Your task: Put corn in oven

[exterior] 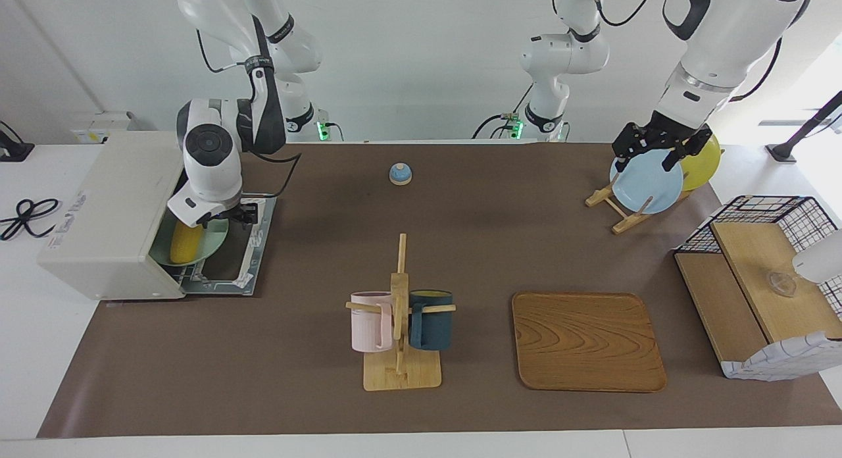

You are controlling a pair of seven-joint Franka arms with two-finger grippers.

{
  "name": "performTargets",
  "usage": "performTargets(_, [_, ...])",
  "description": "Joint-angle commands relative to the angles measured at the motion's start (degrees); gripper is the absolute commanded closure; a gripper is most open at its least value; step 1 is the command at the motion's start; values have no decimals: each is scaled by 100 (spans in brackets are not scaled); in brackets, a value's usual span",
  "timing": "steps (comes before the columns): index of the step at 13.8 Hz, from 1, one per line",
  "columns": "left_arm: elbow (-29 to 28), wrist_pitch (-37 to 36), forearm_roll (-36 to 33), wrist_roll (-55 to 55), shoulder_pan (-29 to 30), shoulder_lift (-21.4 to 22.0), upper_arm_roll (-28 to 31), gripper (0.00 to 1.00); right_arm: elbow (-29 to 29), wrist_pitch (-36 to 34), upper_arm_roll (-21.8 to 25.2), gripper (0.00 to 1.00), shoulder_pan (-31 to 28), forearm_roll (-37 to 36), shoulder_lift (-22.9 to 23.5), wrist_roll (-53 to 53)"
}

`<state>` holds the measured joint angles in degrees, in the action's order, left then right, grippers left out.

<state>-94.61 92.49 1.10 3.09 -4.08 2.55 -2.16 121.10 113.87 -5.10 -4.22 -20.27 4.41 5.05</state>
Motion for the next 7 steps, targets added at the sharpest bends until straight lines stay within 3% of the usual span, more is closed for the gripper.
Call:
performTargets(1, [-58,-3,-119,-19,57,88,-39,0,1,231,-27,93,202,294,-11,232])
performTargets(2, [-49,-3,-119,-19,57,88,-39,0,28,258,-18,100,324,366,-19,364])
performTargets(7, [-49,-3,-119,-19,57,88,-39,0,63,276,-18,100,317,366,-19,357])
